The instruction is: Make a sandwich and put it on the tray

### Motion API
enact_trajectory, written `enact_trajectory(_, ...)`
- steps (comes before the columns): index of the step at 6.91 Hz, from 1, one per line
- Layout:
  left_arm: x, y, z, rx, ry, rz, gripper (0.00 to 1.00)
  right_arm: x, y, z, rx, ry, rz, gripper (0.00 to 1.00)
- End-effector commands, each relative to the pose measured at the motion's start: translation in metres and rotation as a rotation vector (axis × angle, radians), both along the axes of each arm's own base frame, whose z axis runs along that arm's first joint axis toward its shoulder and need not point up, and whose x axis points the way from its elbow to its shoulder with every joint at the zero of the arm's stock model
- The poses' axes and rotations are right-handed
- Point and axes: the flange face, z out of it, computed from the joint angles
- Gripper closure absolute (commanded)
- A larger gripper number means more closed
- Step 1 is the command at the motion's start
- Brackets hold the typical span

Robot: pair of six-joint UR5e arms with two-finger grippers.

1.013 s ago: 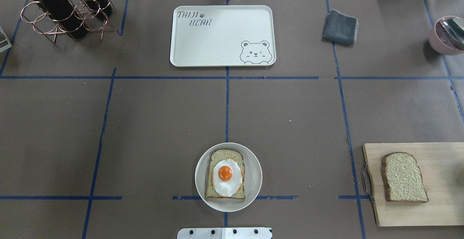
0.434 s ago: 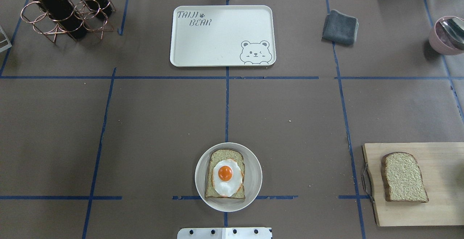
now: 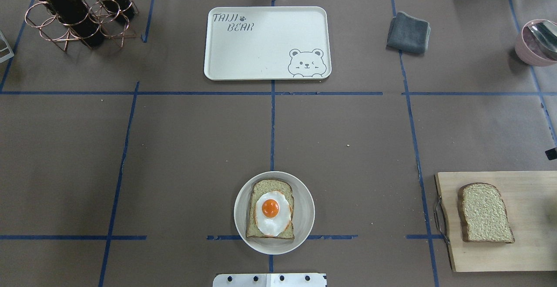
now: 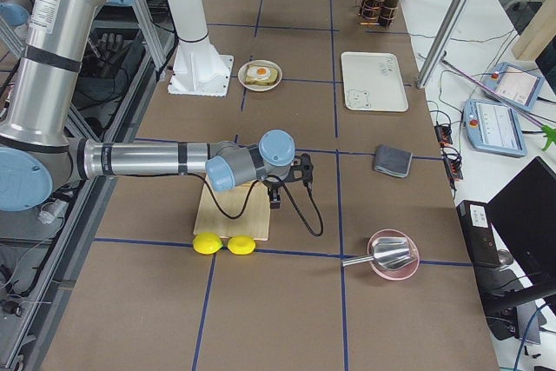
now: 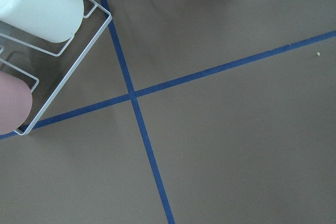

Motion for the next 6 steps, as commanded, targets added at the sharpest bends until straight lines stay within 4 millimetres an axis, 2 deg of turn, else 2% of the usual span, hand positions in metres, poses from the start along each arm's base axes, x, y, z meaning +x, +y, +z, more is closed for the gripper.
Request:
enact_trajectory(1, 0.002, 0.001, 0.002, -0.002, 0.024, 0.003, 0.00, -0.100, 0.070, -0.004, -0.071, 0.026, 0.146, 0.08)
enact_trajectory(2, 0.002, 0.001, 0.002, -0.003, 0.026, 0.002, 0.00, -0.102, 0.076, -0.001, -0.103, 0.031, 0.164, 0.10)
enact_trajectory(4, 0.002, 0.001, 0.001, -0.003, 0.033, 0.003, 0.00, -0.083, 0.092, 0.015, -0.101, 0.058, 0.188, 0.10)
enact_trajectory(6, 0.004, 0.007, 0.004, -0.009, 0.056, 0.006, 0.00, -0.096, 0.095, 0.011, -0.097, 0.048, 0.156, 0.10)
